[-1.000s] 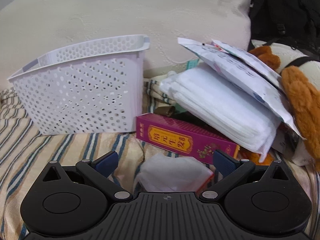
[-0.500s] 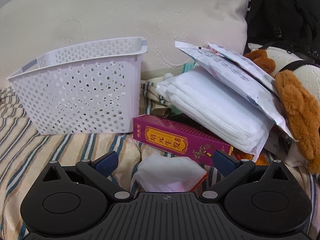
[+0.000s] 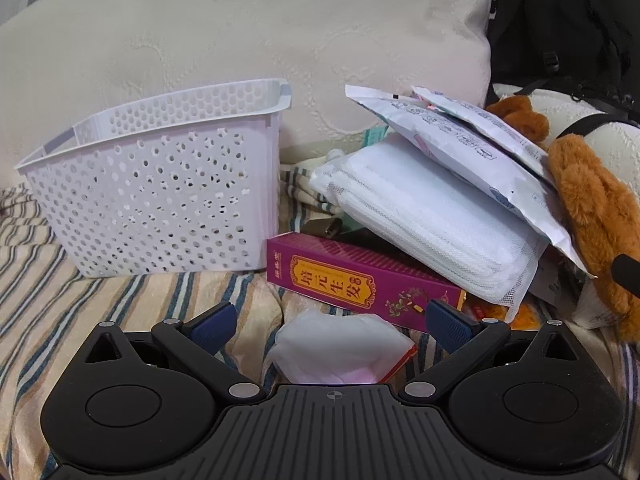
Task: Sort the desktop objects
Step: 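Reach the right gripper toward the brown teddy bear on the pile, then close the right gripper on the teddy bear and lift it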
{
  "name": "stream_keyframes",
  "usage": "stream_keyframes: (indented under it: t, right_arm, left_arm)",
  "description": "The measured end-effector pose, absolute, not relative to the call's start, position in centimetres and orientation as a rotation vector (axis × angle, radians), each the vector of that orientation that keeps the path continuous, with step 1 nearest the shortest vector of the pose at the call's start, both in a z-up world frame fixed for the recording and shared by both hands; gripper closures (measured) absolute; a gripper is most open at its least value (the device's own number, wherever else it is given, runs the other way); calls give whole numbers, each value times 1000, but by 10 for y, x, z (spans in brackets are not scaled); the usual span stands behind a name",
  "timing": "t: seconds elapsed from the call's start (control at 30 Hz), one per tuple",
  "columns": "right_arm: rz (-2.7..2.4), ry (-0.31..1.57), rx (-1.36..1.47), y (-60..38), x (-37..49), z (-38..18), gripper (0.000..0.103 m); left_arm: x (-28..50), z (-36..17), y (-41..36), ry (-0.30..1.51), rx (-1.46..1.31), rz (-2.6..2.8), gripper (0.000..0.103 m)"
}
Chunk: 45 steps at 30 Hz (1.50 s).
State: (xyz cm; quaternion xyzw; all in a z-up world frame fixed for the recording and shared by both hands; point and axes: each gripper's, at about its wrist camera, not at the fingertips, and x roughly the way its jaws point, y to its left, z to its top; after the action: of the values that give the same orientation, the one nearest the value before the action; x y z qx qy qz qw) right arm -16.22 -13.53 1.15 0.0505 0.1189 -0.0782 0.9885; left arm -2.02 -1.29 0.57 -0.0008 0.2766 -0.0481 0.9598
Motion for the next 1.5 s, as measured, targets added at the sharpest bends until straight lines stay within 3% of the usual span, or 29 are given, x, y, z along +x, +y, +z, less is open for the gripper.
stream_keyframes:
  t: [0.17, 0.2, 0.37, 0.4, 0.5, 0.57, 1.07, 1.5]
  right_arm:
    - [-207, 272, -73, -118, -144, 7, 17]
    - [-204, 271, -97, -115, -144, 6, 27]
    - [-238, 267, -223, -99, -143, 3, 34]
    - [-239, 265, -243, -97, -144, 3, 34]
    - [-291, 279, -389, -88, -132, -4, 11]
    - [-303, 326, -426, -88, -122, -10, 42]
    - [-215, 307, -335, -96, -146, -3, 43]
    - [-210, 323, -317, -98, -150, -6, 42]
  left_arm:
    - [-17, 4, -13, 568, 5, -95, 0]
    - [-17, 4, -13, 569, 8, -95, 0]
    - [-19, 5, -13, 564, 12, -108, 0]
    - [-20, 6, -13, 558, 14, -110, 0]
    - [-25, 13, -17, 530, 38, -126, 0]
    - [-30, 22, -27, 497, 88, -130, 0]
    - [6, 113, -105, 572, 159, -327, 0]
    - [38, 114, -154, 659, 288, -333, 0]
